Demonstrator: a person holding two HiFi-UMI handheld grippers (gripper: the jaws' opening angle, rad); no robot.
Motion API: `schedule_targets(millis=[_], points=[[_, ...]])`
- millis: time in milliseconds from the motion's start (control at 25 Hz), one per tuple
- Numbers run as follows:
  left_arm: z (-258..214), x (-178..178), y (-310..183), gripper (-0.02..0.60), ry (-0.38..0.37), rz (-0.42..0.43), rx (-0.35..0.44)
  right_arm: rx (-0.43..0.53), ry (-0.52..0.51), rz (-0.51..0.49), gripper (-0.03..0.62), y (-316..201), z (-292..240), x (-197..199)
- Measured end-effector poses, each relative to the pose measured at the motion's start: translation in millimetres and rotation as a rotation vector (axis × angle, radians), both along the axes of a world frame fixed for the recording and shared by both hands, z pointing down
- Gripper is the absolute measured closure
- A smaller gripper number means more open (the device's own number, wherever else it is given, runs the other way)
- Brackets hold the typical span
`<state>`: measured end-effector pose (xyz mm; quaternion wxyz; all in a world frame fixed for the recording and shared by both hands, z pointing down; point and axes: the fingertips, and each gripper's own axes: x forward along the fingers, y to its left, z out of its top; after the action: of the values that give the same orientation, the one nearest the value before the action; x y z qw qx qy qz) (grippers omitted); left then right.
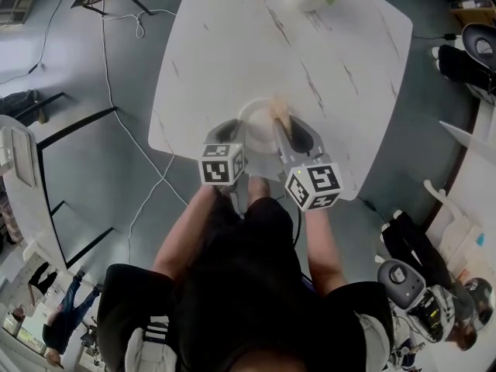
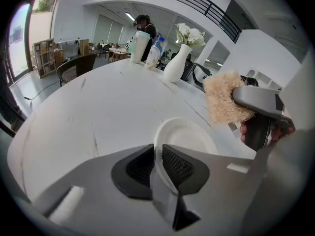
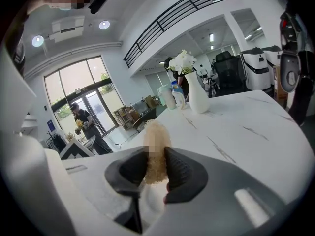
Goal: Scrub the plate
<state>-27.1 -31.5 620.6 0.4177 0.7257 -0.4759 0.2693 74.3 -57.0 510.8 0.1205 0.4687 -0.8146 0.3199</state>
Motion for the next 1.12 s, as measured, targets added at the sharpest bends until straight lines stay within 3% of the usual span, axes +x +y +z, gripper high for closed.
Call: schedule_targets(millis=[200,760,1120], points=[[-2.4,0.0,-2.0,0.52,0.006,-0.01,0.016,-0.019,-0.031,-0.033,0.502,7.7,8.3,-20.6],[-2.4,-0.6,-2.4,0.52,0.017,-0.011,0.02,-0.196,-0.088,-0.094,0.502,35.7,64.3,-59.8],[-0.1,-0.4,-1.1,0.52,0.021,-0.006,0.017,-0.213,-0.081,-0.08,0.502,34.0,75.4,-58.5]])
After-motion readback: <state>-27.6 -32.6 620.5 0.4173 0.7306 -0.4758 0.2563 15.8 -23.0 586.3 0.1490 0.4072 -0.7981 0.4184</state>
